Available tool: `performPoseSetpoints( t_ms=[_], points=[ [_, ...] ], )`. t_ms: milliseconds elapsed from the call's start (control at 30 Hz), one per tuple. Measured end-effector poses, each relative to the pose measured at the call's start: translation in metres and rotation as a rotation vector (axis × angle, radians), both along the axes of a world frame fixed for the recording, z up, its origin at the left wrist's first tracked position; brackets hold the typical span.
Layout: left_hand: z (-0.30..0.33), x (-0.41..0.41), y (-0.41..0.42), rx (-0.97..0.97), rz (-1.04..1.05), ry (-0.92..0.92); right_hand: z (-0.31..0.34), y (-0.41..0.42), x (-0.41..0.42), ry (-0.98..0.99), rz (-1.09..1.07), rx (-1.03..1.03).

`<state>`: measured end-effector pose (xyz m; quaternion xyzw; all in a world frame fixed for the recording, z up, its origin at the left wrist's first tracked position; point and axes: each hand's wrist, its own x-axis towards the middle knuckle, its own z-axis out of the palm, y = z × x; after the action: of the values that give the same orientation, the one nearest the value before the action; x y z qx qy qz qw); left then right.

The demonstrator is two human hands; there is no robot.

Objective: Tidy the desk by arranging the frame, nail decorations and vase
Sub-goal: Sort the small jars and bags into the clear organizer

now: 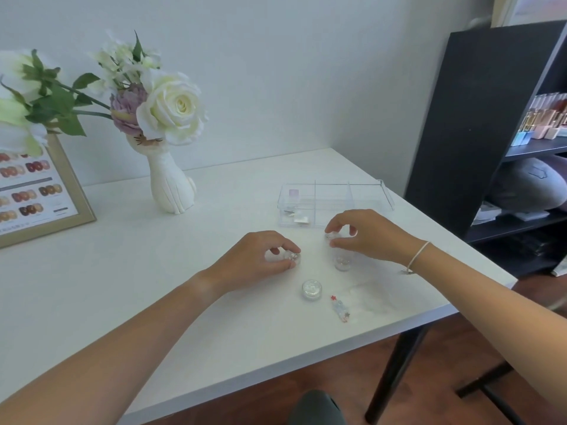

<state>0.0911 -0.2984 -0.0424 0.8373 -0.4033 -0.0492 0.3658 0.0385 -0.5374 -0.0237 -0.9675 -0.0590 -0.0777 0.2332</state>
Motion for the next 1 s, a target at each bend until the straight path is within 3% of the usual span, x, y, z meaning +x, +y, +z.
performPoseSetpoints(
  t_ms=[400,1000],
  points=[
    [0.059,0.042,-0.064,-0.115,0.050,-0.095,0.037,-0.047,0.011,-0.137,-0.100,0.113],
    [0.053,0.105,-0.143,0.424,0.089,-0.201,0.032,-0.076,0.044,-0.161,-0.148,0.196]
  ],
)
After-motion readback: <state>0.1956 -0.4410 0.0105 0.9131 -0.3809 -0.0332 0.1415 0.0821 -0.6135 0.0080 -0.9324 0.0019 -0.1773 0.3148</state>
